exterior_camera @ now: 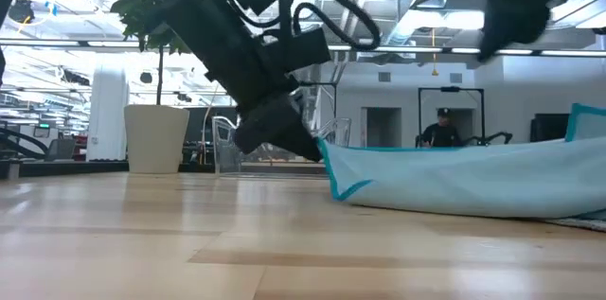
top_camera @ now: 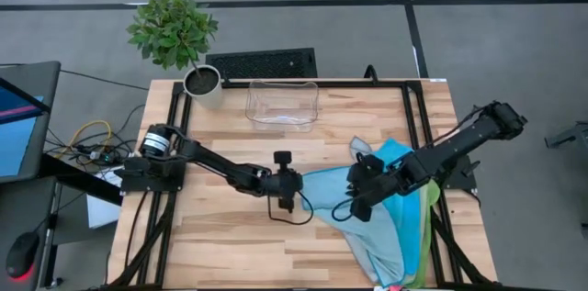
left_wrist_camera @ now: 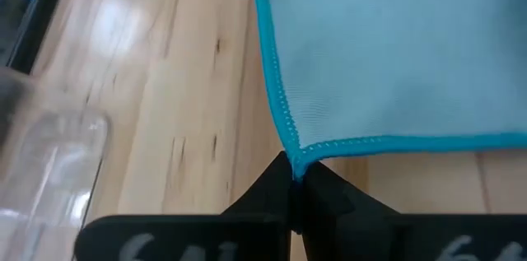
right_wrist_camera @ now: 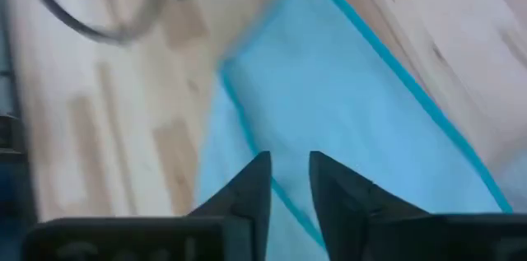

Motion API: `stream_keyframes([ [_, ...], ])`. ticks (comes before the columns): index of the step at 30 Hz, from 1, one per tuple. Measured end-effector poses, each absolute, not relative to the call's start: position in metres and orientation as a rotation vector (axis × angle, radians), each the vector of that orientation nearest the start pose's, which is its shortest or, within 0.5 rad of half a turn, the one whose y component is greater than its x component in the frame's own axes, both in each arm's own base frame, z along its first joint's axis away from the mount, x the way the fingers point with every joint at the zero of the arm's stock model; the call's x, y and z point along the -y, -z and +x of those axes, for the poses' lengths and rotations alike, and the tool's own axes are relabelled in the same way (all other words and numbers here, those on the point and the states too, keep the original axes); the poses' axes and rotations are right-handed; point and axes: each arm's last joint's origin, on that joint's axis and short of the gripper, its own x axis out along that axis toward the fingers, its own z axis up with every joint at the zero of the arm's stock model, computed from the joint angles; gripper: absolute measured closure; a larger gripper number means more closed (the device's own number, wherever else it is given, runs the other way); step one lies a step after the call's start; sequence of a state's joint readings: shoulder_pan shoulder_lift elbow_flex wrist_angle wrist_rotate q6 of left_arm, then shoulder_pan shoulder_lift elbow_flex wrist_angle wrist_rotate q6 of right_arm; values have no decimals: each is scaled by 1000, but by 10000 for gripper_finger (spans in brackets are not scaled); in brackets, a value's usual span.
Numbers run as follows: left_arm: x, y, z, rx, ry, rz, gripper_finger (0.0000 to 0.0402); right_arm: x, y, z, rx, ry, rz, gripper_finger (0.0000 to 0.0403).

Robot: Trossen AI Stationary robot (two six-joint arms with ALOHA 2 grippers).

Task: Fold microfiber towels
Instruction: Fold the light blue microfiber cloth

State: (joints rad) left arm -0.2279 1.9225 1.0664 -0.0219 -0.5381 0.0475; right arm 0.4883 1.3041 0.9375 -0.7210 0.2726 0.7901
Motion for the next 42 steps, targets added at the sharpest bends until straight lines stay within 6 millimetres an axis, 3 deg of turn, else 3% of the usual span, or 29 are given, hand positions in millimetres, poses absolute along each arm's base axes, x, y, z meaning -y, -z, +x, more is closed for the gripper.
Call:
stream_keyframes([
  [7, 70, -134, 368, -838, -275, 369, 401, -116, -225, 186, -1206, 367, 331, 212],
  [12, 65, -135, 371, -818, -289, 356, 401, -125, -223, 175, -1223, 399, 332, 176],
  [17, 63, -136, 372, -809, -286, 345, 401, -127, -220, 175, -1224, 408, 310, 171],
  [23, 64, -136, 372, -808, -287, 341, 401, -122, -198, 172, -1300, 467, 223, 173],
  [27, 64, -136, 373, -804, -287, 341, 401, -121, -194, 176, -1279, 452, 246, 172],
  [34, 64, -137, 373, -794, -288, 337, 401, -121, -194, 176, -1285, 422, 206, 201],
  [42, 64, -137, 374, -791, -288, 337, 401, -124, -184, 182, -1328, 413, 179, 305],
])
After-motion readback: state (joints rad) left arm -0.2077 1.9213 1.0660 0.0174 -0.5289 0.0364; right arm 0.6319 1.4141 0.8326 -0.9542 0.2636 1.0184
